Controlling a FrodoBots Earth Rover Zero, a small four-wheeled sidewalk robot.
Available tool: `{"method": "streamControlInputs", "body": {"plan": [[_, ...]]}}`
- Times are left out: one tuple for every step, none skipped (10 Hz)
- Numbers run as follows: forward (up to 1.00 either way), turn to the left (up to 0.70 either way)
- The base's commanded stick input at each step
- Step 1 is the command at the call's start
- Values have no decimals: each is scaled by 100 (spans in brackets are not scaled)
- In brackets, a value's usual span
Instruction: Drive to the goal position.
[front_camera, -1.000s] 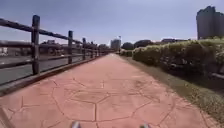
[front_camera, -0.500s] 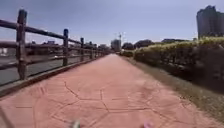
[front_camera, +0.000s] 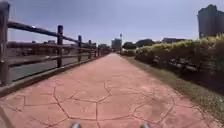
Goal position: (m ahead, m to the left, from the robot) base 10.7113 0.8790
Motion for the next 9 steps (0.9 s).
{"method": "streamControlInputs", "body": {"plan": [[85,0],[85,0],[85,0],[85,0],[85,0],[85,0],[85,0],[85,0],[85,0]]}}
